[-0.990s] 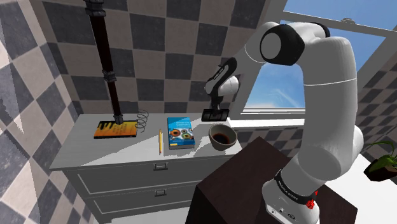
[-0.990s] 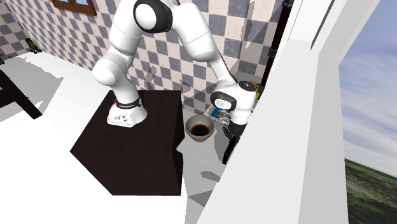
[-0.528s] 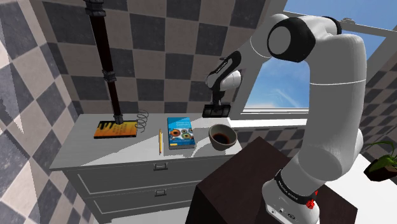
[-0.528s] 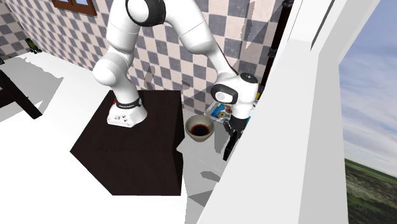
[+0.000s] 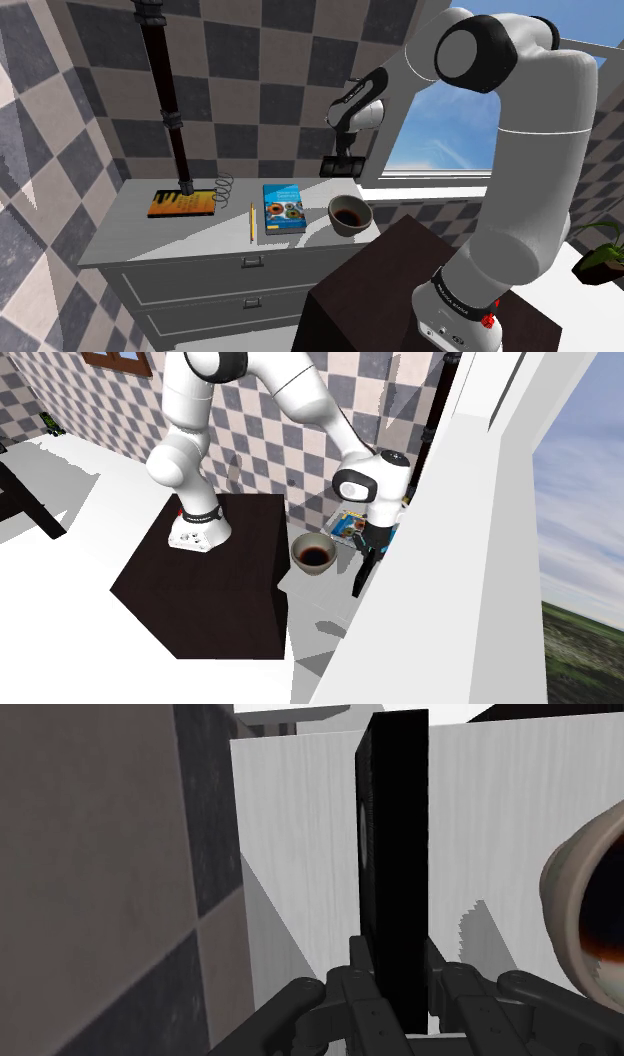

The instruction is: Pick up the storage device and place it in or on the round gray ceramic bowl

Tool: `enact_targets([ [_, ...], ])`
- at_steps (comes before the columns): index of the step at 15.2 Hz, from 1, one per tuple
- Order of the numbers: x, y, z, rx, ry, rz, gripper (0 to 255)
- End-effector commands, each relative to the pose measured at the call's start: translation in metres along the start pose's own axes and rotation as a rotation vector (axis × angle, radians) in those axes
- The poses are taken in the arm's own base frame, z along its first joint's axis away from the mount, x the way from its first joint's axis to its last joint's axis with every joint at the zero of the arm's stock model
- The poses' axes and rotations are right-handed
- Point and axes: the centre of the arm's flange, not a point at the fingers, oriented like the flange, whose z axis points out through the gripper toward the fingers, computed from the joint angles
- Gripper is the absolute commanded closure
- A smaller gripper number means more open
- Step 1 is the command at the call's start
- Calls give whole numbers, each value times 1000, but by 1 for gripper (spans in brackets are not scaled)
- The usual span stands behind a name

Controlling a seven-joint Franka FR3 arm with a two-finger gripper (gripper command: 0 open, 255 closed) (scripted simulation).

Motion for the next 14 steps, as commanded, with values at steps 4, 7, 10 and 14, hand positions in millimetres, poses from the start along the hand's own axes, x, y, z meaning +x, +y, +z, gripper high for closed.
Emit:
enact_targets([
  [4, -2, 1, -26, 0, 0, 0, 255],
  [7, -3, 1, -42, 0, 0, 0, 255],
  [10, -4, 1, -58, 0, 0, 0, 255],
  [14, -5, 1, -76, 0, 0, 0, 255],
])
